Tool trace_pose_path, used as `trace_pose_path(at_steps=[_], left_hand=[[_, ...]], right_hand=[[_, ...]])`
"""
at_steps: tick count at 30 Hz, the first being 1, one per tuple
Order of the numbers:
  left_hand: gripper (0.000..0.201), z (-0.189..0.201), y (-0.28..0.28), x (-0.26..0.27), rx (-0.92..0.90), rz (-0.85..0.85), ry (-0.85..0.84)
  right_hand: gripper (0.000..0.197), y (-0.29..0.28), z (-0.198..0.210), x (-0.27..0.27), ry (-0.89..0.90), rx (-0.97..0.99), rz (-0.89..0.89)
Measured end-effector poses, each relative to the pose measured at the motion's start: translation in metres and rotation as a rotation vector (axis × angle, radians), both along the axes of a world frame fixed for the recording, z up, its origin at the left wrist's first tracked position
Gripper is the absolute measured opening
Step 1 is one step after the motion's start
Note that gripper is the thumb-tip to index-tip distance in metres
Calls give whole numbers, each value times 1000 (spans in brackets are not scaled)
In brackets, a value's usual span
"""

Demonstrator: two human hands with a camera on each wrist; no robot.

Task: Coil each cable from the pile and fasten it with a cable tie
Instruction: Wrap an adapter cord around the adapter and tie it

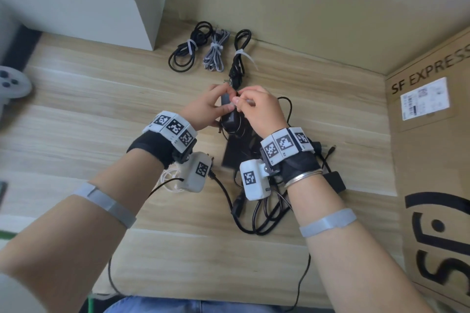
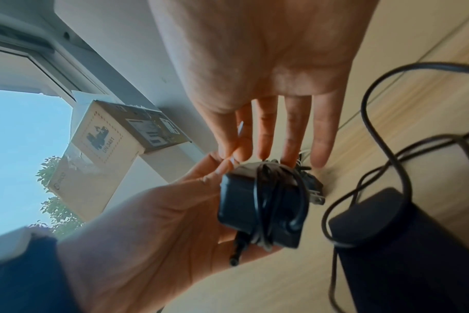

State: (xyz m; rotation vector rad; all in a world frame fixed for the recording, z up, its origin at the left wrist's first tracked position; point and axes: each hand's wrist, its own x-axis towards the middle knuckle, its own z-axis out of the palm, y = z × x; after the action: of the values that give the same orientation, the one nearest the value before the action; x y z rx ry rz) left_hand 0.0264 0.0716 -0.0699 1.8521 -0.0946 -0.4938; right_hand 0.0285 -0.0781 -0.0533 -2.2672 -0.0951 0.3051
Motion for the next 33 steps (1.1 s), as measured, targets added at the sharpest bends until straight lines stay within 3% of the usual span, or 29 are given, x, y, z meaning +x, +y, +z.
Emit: trace_pose_path(at_steps=[5, 11, 14, 20, 23, 29, 33], left_hand=[[27, 22, -16, 16, -103, -44, 59], [58, 32, -48, 42, 114, -83, -96], [53, 31, -60, 58, 115, -55, -164], [49, 16, -77, 92, -45, 21, -199], [49, 5, -80, 105, -147, 48, -176], [57, -14, -83, 127, -169, 111, -155], [45, -22, -86, 140, -114, 167, -143]], right_hand=[[20, -19, 20, 13, -26, -23, -59], [14, -42, 39, 31, -44, -46, -79], [13, -53, 39, 43, -68, -4, -107], [44, -74, 28, 68, -15, 47, -227], [53, -79, 17, 78, 108, 100, -304], [39, -75, -6, 104, 152, 144, -321], [33, -74, -14, 123, 84, 74, -323]])
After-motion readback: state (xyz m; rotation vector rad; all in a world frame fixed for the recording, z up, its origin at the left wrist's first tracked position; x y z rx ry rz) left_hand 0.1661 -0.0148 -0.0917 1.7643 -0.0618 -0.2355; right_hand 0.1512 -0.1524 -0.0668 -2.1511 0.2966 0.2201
